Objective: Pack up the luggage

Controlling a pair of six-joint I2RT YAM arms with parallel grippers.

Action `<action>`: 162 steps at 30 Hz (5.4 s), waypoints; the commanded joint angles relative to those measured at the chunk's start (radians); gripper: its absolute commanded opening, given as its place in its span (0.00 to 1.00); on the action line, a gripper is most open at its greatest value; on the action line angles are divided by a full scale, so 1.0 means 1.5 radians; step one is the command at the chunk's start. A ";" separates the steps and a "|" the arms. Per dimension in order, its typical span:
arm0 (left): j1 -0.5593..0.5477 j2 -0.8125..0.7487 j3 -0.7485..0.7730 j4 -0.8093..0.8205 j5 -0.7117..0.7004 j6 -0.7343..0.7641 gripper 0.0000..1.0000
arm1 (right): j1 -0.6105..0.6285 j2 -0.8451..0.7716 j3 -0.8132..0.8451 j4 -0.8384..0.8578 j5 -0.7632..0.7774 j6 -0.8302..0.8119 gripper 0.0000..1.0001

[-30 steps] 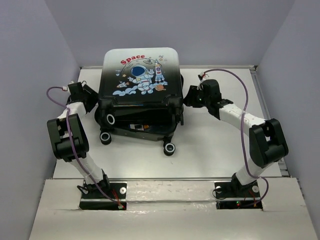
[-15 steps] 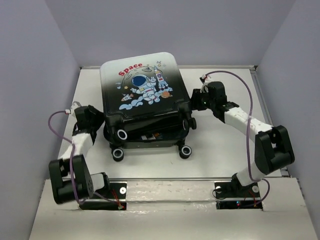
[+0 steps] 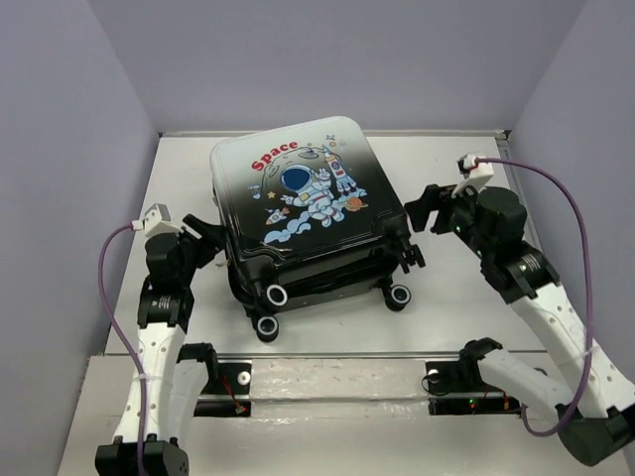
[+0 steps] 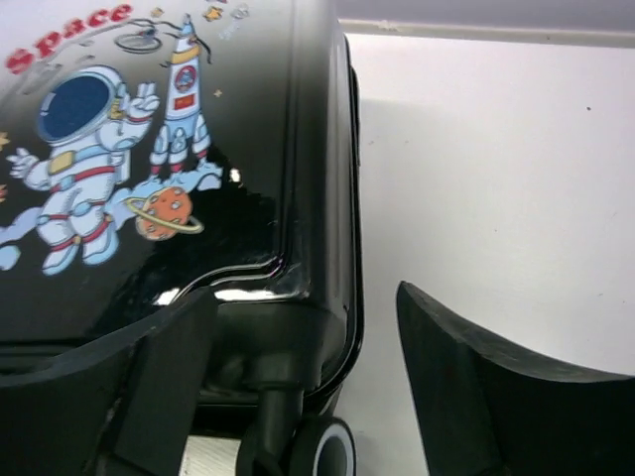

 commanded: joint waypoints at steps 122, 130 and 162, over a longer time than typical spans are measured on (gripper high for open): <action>-0.316 -0.244 -0.116 0.157 -0.004 -0.033 0.72 | 0.159 0.116 -0.455 0.646 -0.363 0.131 0.65; -0.317 -0.245 -0.127 0.139 0.041 -0.020 0.69 | 0.181 0.268 -0.441 0.799 -0.344 0.094 0.74; -0.477 -0.009 -0.092 0.298 -0.029 -0.022 0.37 | 0.537 0.119 -0.443 0.553 0.016 0.153 0.07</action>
